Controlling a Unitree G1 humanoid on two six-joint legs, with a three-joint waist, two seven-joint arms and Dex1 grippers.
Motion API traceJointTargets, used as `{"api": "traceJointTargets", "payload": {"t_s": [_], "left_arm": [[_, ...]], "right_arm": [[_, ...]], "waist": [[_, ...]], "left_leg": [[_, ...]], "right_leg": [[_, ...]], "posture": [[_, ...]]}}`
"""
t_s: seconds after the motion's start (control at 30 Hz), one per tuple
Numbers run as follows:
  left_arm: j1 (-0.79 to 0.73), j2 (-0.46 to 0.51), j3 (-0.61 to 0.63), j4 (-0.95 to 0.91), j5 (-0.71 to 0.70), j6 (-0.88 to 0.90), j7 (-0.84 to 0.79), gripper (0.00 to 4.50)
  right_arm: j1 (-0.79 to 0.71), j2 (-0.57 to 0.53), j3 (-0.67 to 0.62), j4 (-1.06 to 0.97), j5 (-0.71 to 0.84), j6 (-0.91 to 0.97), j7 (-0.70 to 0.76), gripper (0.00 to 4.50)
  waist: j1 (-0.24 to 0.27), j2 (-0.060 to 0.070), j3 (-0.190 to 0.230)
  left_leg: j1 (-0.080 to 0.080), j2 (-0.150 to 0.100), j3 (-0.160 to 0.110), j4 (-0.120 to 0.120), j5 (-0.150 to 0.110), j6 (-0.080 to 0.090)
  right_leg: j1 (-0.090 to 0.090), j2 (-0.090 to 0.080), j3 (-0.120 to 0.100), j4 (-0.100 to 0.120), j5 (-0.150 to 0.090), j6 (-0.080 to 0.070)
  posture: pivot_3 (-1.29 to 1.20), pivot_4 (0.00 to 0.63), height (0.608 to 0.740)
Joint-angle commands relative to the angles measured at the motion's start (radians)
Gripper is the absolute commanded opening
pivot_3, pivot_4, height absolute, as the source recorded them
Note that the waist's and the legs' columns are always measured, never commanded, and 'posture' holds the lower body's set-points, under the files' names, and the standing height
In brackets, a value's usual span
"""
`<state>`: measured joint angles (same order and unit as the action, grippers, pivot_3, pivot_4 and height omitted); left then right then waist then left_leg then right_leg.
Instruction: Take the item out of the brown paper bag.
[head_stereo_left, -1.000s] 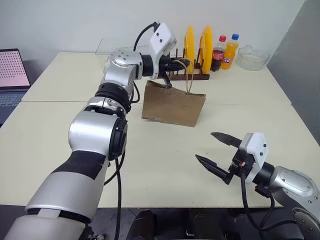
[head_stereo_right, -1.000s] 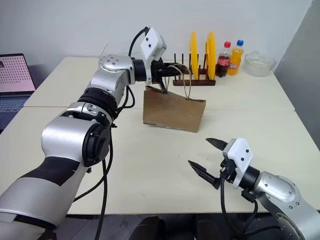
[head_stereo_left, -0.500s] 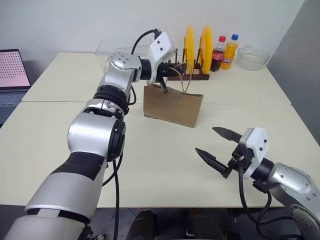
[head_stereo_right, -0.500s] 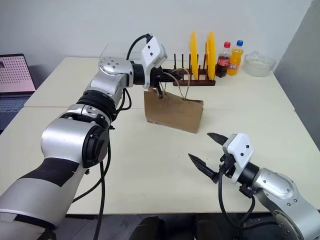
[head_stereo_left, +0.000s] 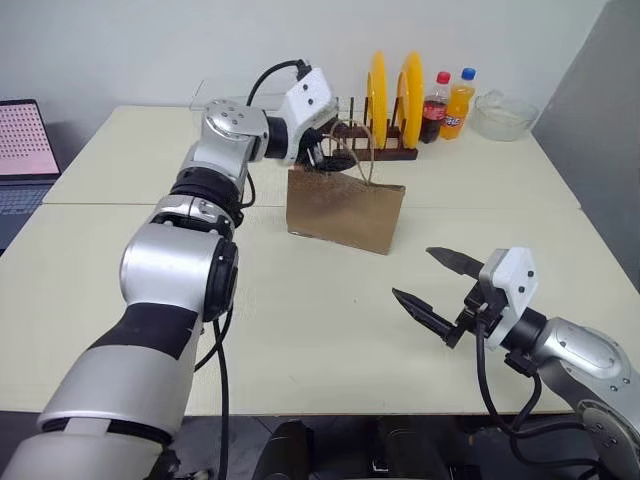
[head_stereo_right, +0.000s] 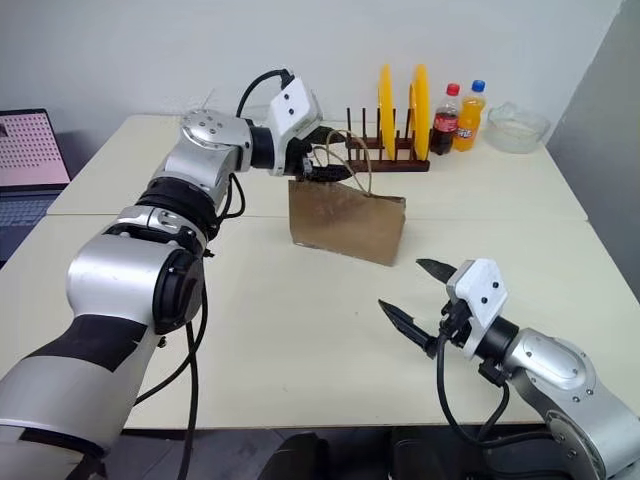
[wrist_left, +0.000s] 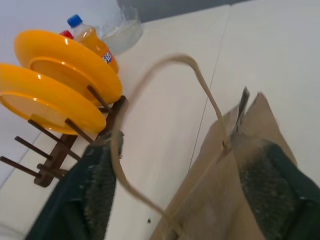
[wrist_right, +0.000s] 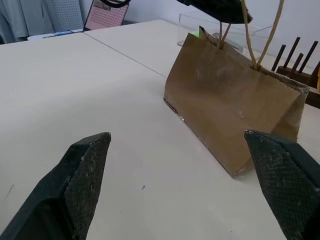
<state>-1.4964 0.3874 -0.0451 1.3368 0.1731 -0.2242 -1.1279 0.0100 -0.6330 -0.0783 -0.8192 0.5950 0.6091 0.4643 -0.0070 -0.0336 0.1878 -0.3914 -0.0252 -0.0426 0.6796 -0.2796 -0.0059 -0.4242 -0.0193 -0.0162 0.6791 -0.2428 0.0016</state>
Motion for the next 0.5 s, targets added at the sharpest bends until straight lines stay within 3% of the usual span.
{"api": "traceJointTargets", "payload": {"t_s": [0.03,0.3,0.47,0.5], "left_arm": [[0.003,0.039,-0.004,-0.036,-0.001,-0.035,-0.026,3.85],[0.079,0.111,0.027,-0.108,-0.067,-0.074,-0.135,3.85],[0.241,0.192,0.058,-0.362,-0.162,-0.031,-0.225,3.85],[0.316,0.218,0.079,-0.495,-0.203,0.043,-0.232,3.85]], "right_arm": [[-0.022,-0.017,-0.014,-0.008,0.004,-0.001,0.019,4.50],[-0.105,-0.026,-0.012,0.047,0.010,0.044,0.026,4.50],[-0.275,0.008,-0.048,0.120,0.091,0.106,0.003,4.50],[-0.320,0.001,-0.050,0.147,0.100,0.115,0.017,4.50]], "waist": [[0.001,0.000,0.000],[-0.001,0.000,0.000],[-0.015,0.000,0.000],[-0.016,0.000,0.000]], "left_leg": [[0.000,0.000,0.000,0.000,0.000,0.000],[0.000,0.000,0.001,0.000,0.000,0.000],[0.002,0.001,0.002,0.000,0.000,0.000],[0.002,0.001,0.001,0.000,0.000,0.000]], "right_leg": [[0.000,0.000,0.000,0.000,0.000,0.000],[0.000,0.000,0.000,0.000,0.000,-0.001],[0.000,0.000,0.003,0.001,0.003,-0.005],[0.000,0.000,0.002,0.001,0.003,-0.005]], "posture": [[0.00,0.150,0.740],[0.00,0.150,0.740],[0.00,0.150,0.740],[0.00,0.150,0.740]]}}
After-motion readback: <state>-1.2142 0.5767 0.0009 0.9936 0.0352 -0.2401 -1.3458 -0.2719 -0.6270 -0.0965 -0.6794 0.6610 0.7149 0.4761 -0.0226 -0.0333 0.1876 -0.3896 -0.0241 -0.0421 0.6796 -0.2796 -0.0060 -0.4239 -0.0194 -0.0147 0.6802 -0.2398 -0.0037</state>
